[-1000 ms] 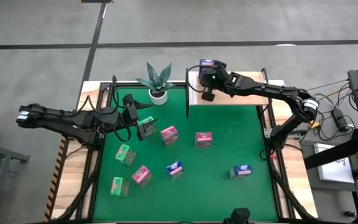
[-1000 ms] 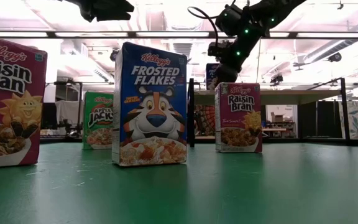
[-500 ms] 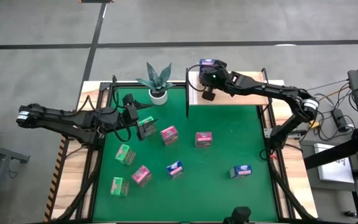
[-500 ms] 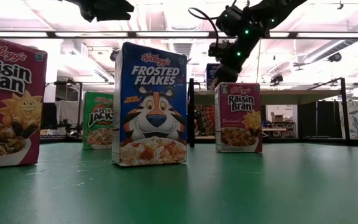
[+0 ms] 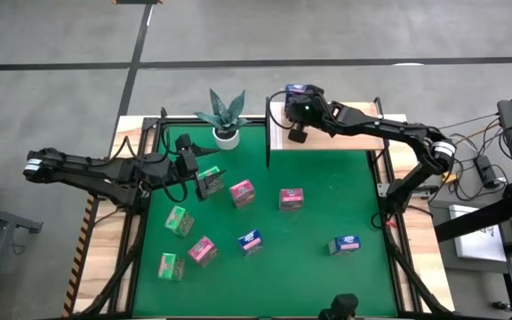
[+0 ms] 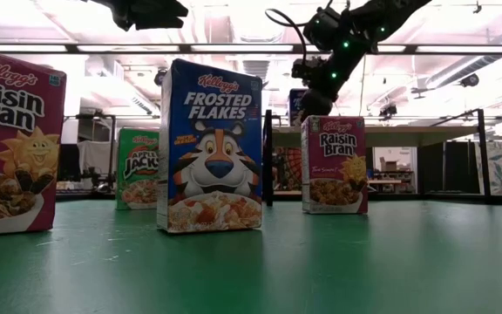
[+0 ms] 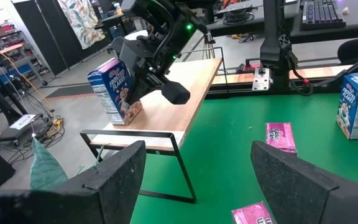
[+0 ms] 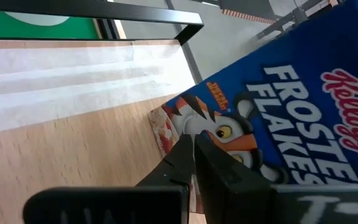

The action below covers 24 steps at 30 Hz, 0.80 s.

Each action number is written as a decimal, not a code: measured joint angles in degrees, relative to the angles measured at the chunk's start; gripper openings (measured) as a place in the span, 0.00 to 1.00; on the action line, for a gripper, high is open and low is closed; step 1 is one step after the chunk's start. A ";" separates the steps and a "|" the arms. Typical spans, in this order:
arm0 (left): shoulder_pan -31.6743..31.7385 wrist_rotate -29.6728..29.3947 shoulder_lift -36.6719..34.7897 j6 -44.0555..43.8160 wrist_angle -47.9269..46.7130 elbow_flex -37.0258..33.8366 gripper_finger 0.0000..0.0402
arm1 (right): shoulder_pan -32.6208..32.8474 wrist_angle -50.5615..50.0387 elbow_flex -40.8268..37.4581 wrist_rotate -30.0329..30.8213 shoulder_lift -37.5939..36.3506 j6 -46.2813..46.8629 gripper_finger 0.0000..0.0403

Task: Stack cereal on shelf
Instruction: Put the top blue cereal box on the shelf, then put the top left pink cereal box on the shelf

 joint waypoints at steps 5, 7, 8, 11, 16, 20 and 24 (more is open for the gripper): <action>0.02 0.00 0.00 0.00 0.00 0.00 0.68 | -0.23 0.00 0.00 -0.01 0.00 0.00 0.02; 0.02 -0.02 -0.01 0.00 0.00 0.00 0.68 | -0.29 0.01 0.00 -0.01 0.00 0.00 0.02; 0.02 0.00 -0.01 0.00 0.00 0.00 0.68 | -0.29 0.02 0.00 -0.01 0.00 0.00 0.02; 0.02 -0.01 -0.01 0.00 0.00 0.00 0.68 | -0.19 -0.13 0.00 -0.01 -0.15 0.01 0.02; 0.02 -0.01 0.00 -0.99 -0.01 0.00 0.68 | 2.18 -2.75 0.00 -0.04 -2.78 1.41 0.02; 0.00 0.54 0.28 -4.30 -0.92 0.02 0.68 | 5.27 -5.19 -0.53 -0.48 -6.98 4.83 0.02; -0.11 2.93 2.31 -8.54 -0.38 0.02 0.68 | 9.87 -4.02 -4.46 -3.19 -13.42 8.85 0.02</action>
